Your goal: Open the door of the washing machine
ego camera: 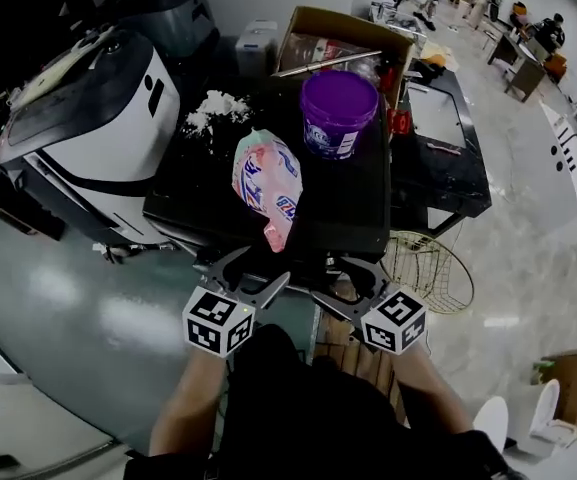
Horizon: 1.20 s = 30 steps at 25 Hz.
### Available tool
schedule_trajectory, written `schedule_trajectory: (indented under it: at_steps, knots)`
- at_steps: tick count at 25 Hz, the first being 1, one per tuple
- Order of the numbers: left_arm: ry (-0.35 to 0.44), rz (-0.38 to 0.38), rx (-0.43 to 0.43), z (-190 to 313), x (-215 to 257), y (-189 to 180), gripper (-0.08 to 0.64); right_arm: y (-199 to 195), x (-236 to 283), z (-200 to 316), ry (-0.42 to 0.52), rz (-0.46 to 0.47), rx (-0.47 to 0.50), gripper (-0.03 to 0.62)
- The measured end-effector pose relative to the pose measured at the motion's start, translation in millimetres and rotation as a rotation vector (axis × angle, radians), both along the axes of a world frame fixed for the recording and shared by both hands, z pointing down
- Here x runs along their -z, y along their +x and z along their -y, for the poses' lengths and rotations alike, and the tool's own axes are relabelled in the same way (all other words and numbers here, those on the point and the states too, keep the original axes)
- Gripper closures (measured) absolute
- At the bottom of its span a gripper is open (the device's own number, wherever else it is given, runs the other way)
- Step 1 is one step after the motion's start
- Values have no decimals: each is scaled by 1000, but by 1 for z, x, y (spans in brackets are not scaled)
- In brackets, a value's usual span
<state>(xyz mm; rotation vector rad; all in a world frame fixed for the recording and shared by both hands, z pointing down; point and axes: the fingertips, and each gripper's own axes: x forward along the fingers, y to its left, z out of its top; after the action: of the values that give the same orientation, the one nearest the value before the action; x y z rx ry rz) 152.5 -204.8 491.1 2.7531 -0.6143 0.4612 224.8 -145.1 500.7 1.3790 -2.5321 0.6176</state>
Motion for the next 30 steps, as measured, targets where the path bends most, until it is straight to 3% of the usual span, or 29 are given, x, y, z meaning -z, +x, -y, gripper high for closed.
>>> schedule_trajectory:
  at_steps: [5,8,19,30]
  knots:
    - [-3,20,115,-27,-24,4,238,15,-37,-33,-31,12,76,259]
    - [-59,-2,190,-49,-32,2,253,19,-51,-56,-67,4,123,262]
    - [-91,65,247,-104,-51,13,281,24,-71,-86,-95,29,207,281]
    - [-204,87,323,-95,-107,-3,311,7,-129,-64,-195,-16,259,295]
